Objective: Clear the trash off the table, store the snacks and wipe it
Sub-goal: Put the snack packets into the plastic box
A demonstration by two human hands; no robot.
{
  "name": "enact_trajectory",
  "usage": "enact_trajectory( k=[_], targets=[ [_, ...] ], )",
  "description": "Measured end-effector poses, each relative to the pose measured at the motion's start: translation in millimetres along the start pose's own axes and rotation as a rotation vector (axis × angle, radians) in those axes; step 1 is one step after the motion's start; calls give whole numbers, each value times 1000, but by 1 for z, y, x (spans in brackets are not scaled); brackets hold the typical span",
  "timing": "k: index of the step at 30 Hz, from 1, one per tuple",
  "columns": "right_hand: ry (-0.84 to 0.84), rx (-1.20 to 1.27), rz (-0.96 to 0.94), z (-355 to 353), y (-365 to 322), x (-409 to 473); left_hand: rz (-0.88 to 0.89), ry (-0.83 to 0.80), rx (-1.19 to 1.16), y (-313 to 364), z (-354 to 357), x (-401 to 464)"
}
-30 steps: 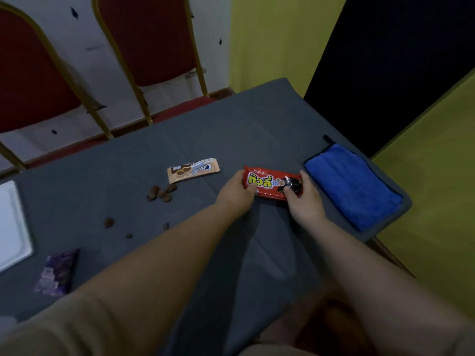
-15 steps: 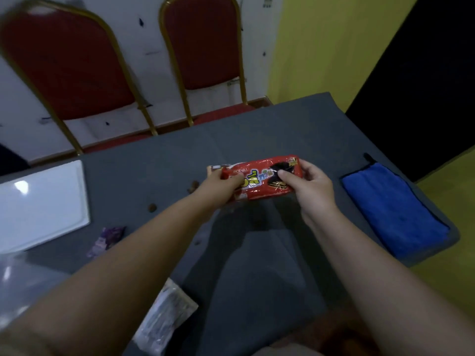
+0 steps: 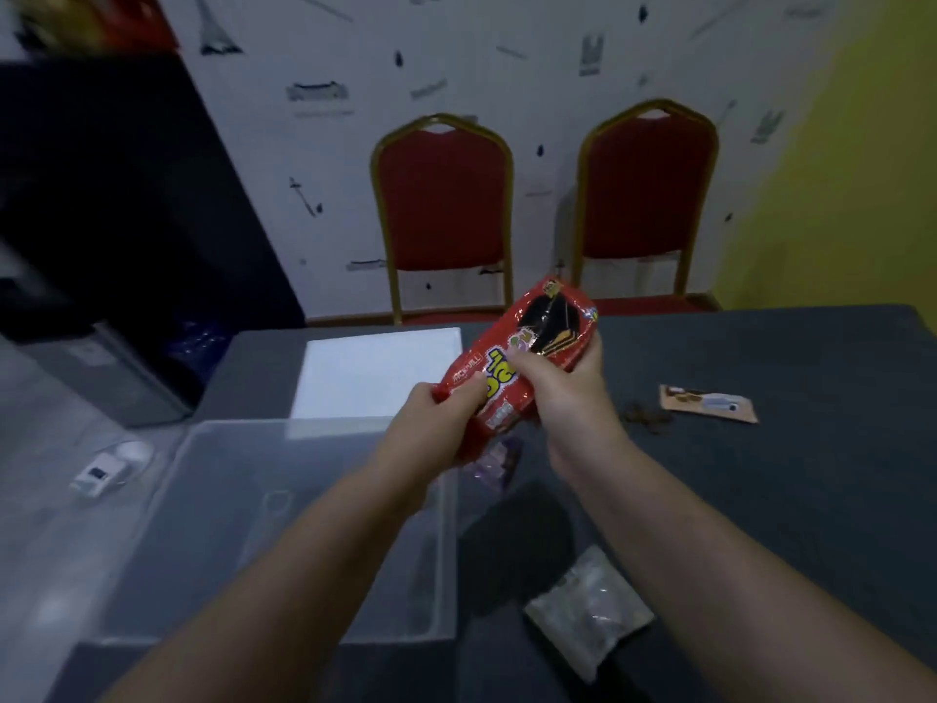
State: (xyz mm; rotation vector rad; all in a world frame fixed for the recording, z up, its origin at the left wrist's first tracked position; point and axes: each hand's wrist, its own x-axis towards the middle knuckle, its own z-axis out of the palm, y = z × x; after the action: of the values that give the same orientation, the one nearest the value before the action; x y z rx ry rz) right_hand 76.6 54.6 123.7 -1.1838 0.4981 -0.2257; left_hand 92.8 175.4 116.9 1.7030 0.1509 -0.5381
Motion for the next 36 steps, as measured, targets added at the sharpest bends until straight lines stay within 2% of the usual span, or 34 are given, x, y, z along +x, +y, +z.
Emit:
enact_trajectory(
  k=[3,7,10,12,13,15,17,22,27,29,32,34,36],
  targets=[
    [-67,-90,59,49,18,-19,74,89,97,-10,-65,-17],
    [-181,-306,172,94,51,-45,307,422,194,-26,-147,-31],
    [-316,-404,340,124,88,-63,312,587,567,-58,-203,-23],
    [-348,-494,420,139,114,-69,201,550,810,-82,-224,-16],
    [-346,-550,453,146,127,-69,158,487,819,-90,-230,-13],
    [-343,-645,521,156,146,-67,141,352,687,-98,-233,-14],
    [-358,-723,595,165,161,-63,138,295,614,-97,-232,-16],
    [-330,-741,714,187,188,-54,117,325,595,-93,-233,-21],
    [-278,-830,595,180,206,-48,144,351,608,-92,-231,-21],
    [-367,-992,456,177,209,-43,147,354,612,-94,-231,-20],
    [-577,-1424,276,176,205,-39,177,366,628,-94,-231,-21],
    [-646,-1548,291,174,201,-40,219,377,638,-94,-231,-23],
    [-702,-1563,325,174,190,-45,265,393,652,-96,-231,-21]
  ],
)
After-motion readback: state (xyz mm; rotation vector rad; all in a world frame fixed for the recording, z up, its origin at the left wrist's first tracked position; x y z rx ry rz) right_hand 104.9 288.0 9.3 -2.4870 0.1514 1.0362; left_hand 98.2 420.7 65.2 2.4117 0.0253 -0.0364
